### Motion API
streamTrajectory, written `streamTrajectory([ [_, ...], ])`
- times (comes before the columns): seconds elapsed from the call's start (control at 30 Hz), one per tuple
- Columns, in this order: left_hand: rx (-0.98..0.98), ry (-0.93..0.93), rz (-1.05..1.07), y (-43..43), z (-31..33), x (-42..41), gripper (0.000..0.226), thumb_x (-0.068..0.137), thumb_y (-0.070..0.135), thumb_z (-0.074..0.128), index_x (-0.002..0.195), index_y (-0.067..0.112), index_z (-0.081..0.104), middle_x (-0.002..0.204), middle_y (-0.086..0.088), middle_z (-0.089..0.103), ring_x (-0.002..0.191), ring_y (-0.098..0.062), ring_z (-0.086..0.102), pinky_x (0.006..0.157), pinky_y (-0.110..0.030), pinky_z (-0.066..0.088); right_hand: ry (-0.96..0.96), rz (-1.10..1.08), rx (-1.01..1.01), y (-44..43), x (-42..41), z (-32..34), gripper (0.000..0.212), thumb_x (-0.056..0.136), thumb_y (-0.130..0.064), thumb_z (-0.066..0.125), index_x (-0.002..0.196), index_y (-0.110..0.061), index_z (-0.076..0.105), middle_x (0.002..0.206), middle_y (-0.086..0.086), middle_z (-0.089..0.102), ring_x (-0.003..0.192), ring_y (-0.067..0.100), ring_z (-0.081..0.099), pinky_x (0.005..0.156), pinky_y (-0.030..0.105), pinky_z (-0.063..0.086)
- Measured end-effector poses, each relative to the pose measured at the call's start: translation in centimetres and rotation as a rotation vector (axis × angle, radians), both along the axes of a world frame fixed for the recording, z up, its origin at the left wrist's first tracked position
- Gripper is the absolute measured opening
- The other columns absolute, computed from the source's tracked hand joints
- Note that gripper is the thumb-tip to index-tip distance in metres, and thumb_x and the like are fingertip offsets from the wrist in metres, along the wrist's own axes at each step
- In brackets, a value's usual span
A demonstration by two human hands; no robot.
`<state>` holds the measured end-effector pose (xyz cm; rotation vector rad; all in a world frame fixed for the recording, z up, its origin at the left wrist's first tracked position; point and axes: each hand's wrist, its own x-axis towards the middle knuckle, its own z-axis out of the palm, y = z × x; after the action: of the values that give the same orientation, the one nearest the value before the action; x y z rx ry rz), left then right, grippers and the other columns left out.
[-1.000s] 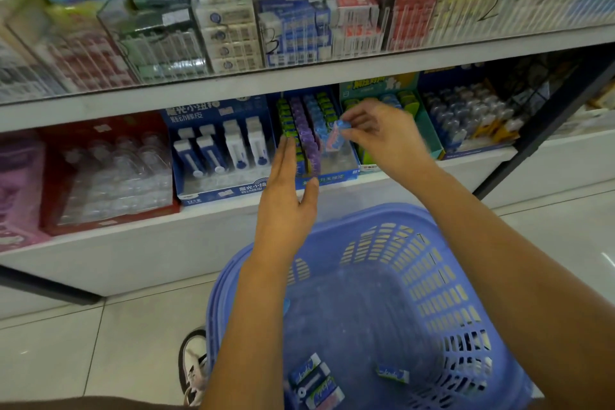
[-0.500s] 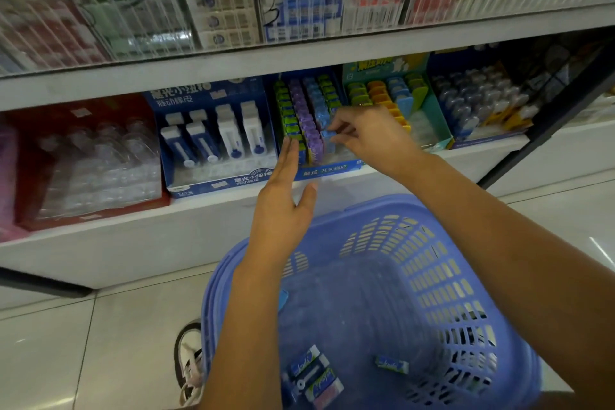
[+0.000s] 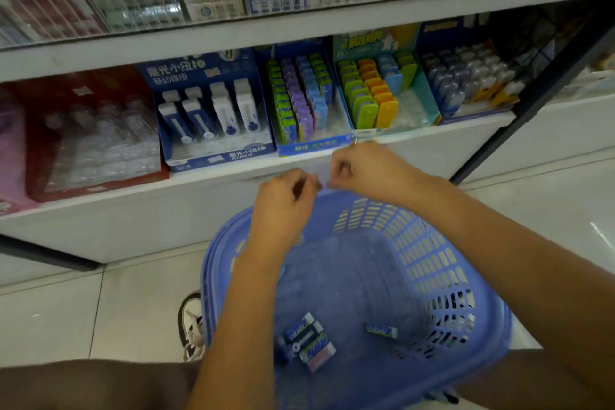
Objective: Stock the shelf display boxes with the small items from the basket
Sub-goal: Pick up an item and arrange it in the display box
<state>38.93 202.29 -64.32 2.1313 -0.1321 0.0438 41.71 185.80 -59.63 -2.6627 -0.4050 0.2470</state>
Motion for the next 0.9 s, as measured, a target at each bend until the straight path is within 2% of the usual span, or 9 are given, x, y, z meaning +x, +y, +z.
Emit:
streamTrajectory([
  [0.1,0.334,0.379,-0.192,-0.6,-4.1,-1.8,0.022,0.087,0.013,0.055,0.081,0.0,0.071,0.082,-0.021,0.07,0.077,-0.025,0.066,0.073,-0.04,0.052,0.374,0.113,-0.179,-0.2,-3.5,-5.1,0.015,0.082,-0.017,0.066,0.095,-0.009,0.071,0.099,0.009,0.072,0.085,0.02,0.061,0.071,0.023,0.041],
  [0.23,0.609,0.728,-0.473,-0.5,-10.6,-6.5,0.027,0.09,0.005,0.051,0.112,-0.006,0.063,0.118,-0.025,0.061,0.109,-0.031,0.058,0.091,-0.036,0.041,0.682,0.195,-0.354,-1.9,-7.2,-11.5,0.012,0.087,-0.016,0.065,0.079,-0.007,0.062,0.082,0.014,0.056,0.074,0.019,0.047,0.076,0.032,0.04],
  [0.3,0.741,0.821,-0.534,-0.1,-13.0,-8.6,0.033,0.092,0.008,0.051,0.121,-0.007,0.055,0.128,-0.025,0.055,0.117,-0.033,0.053,0.095,-0.036,0.04,0.754,0.253,-0.45,-2.6,-8.5,-13.8,0.018,0.089,-0.021,0.064,0.089,-0.004,0.058,0.086,0.013,0.054,0.084,0.025,0.049,0.09,0.035,0.043],
  [0.37,0.819,0.865,-0.533,0.5,-14.7,-9.9,0.036,0.091,0.01,0.053,0.123,-0.007,0.052,0.13,-0.025,0.053,0.118,-0.034,0.053,0.095,-0.039,0.042,0.779,0.296,-0.511,-3.0,-9.3,-15.6,0.023,0.091,-0.023,0.062,0.088,-0.001,0.055,0.095,0.016,0.052,0.089,0.025,0.048,0.095,0.035,0.041],
  [0.47,0.883,0.861,-0.514,1.2,-16.8,-10.7,0.039,0.09,0.015,0.058,0.125,-0.002,0.05,0.131,-0.02,0.051,0.12,-0.031,0.051,0.096,-0.034,0.041,0.812,0.361,-0.606,-3.1,-9.7,-17.5,0.035,0.09,-0.026,0.064,0.064,-0.01,0.048,0.071,0.008,0.046,0.076,0.028,0.048,0.086,0.038,0.043],
  [0.53,0.892,0.858,-0.506,1.4,-17.7,-10.9,0.042,0.089,0.018,0.061,0.125,0.001,0.048,0.13,-0.018,0.051,0.118,-0.03,0.052,0.093,-0.032,0.042,0.835,0.385,-0.63,-2.9,-9.9,-18.6,0.028,0.088,-0.03,0.066,0.086,-0.002,0.066,0.074,0.011,0.055,0.086,0.032,0.059,0.083,0.038,0.045],
  [0.6,0.892,0.835,-0.487,1.4,-18.4,-11.0,0.042,0.087,0.02,0.063,0.123,0.003,0.049,0.126,-0.016,0.054,0.114,-0.029,0.054,0.089,-0.032,0.044,0.888,0.395,-0.637,-2.6,-9.9,-19.7,0.043,0.087,-0.033,0.067,0.111,0.003,0.065,0.105,0.016,0.066,0.104,0.032,0.062,0.086,0.037,0.047],
  [0.67,0.894,0.824,-0.462,1.4,-19.0,-10.9,0.043,0.084,0.021,0.067,0.12,0.003,0.051,0.123,-0.016,0.056,0.112,-0.029,0.056,0.088,-0.034,0.046,0.915,0.39,-0.635,-2.3,-9.9,-20.6,0.048,0.084,-0.035,0.07,0.115,0.001,0.063,0.114,0.014,0.064,0.107,0.033,0.061,0.087,0.039,0.048],
  [0.9,0.797,0.896,-0.493,1.1,-20.5,-10.1,0.065,0.084,0.026,0.071,0.137,0.006,0.038,0.141,-0.015,0.043,0.128,-0.031,0.044,0.105,-0.04,0.037,0.867,0.429,-0.744,-2.1,-10.1,-23.5,0.031,0.082,-0.032,0.072,0.101,-0.009,0.065,0.067,0.0,0.043,0.057,0.019,0.045,0.069,0.033,0.045],
])
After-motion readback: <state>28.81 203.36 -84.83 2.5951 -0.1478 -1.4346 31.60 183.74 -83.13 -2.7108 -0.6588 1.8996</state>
